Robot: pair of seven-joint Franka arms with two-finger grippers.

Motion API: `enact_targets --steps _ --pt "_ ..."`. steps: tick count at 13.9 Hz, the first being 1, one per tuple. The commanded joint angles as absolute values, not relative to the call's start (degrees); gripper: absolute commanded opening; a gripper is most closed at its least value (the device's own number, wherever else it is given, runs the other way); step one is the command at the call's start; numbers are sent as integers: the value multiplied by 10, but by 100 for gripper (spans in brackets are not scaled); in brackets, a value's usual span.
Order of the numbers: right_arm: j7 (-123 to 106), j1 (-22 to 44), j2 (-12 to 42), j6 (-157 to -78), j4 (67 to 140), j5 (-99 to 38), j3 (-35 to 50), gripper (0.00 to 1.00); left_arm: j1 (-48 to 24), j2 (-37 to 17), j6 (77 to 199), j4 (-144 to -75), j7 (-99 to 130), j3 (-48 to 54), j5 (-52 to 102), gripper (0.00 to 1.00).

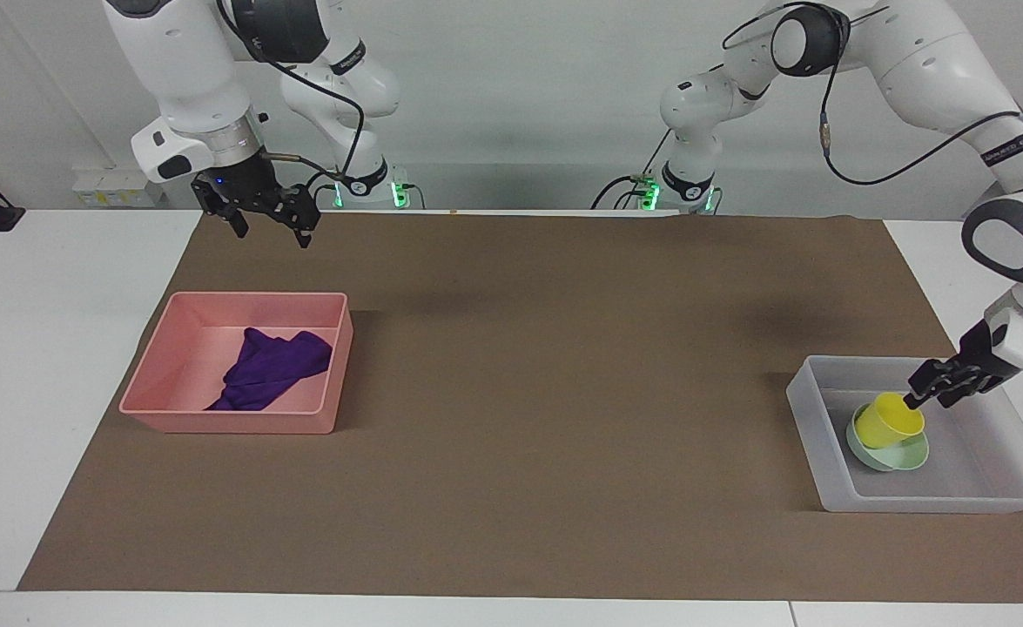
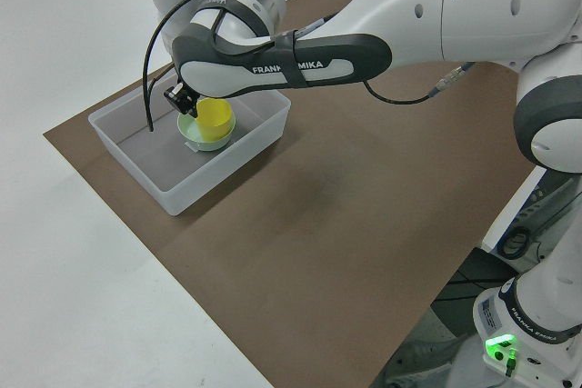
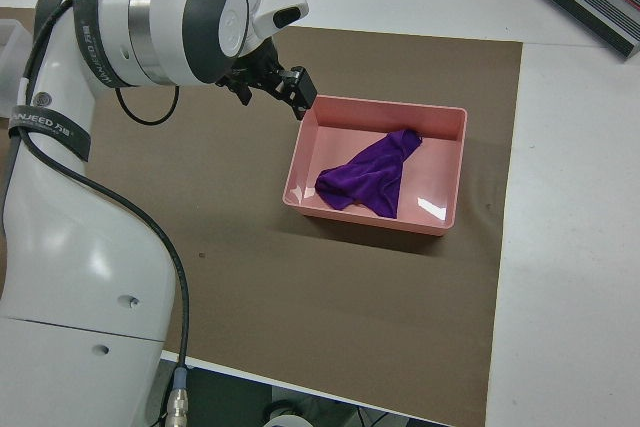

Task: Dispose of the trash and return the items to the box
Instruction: 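Release the yellow cup beside the green bowl and hold the left gripper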

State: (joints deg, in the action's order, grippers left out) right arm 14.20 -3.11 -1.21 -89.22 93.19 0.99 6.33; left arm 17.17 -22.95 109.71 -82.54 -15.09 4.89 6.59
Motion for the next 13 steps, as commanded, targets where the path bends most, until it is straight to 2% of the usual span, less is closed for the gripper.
enact_targets --steps 1,4,7,12,13 --pt "123 -38 -15 -896 932 -4 64 100 108 -159 1043 -837 -137 43 -12 100" --pt "123 -38 -12 -909 930 -3 65 100 32 -124 1018 -836 -120 43 -51 100" --pt "123 -38 -11 -909 925 -5 65 100 14 -73 933 -839 -7 48 -48 100" --pt "123 -38 -11 -910 925 -6 65 100 7 -46 875 -845 29 51 -24 100" --pt "123 -38 -11 -910 925 -6 65 100 8 -34 877 -866 31 51 -19 100"
